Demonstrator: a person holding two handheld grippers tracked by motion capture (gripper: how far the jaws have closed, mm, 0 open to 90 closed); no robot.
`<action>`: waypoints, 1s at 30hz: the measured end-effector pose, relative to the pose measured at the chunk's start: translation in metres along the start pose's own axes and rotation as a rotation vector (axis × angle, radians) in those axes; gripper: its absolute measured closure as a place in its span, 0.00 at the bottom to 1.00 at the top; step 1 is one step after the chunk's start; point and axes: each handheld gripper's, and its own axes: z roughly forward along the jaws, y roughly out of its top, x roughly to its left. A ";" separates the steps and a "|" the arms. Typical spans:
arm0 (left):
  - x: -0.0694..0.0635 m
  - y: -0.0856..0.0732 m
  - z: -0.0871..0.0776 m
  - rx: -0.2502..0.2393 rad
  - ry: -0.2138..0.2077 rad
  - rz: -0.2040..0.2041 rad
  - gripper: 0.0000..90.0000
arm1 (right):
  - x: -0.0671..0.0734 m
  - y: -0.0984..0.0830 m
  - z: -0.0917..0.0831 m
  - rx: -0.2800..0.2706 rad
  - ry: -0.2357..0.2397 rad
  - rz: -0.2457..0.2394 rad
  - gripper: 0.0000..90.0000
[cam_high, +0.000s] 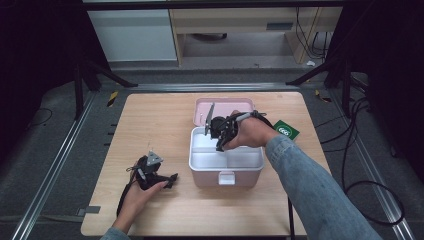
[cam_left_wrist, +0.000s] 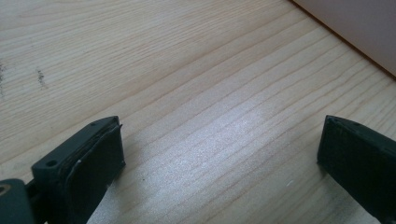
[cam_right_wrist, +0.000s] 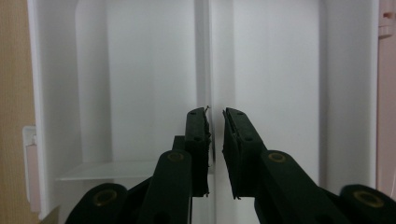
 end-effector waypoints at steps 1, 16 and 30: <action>0.000 0.000 0.000 0.000 0.001 0.000 0.00 | 0.000 0.000 0.000 0.001 0.001 -0.005 0.90; 0.000 -0.001 0.000 -0.002 0.006 -0.004 0.00 | -0.001 0.001 0.007 0.042 0.030 -0.035 0.96; 0.000 -0.001 -0.001 -0.002 0.007 -0.004 0.00 | -0.002 0.001 0.007 0.037 0.037 -0.040 0.99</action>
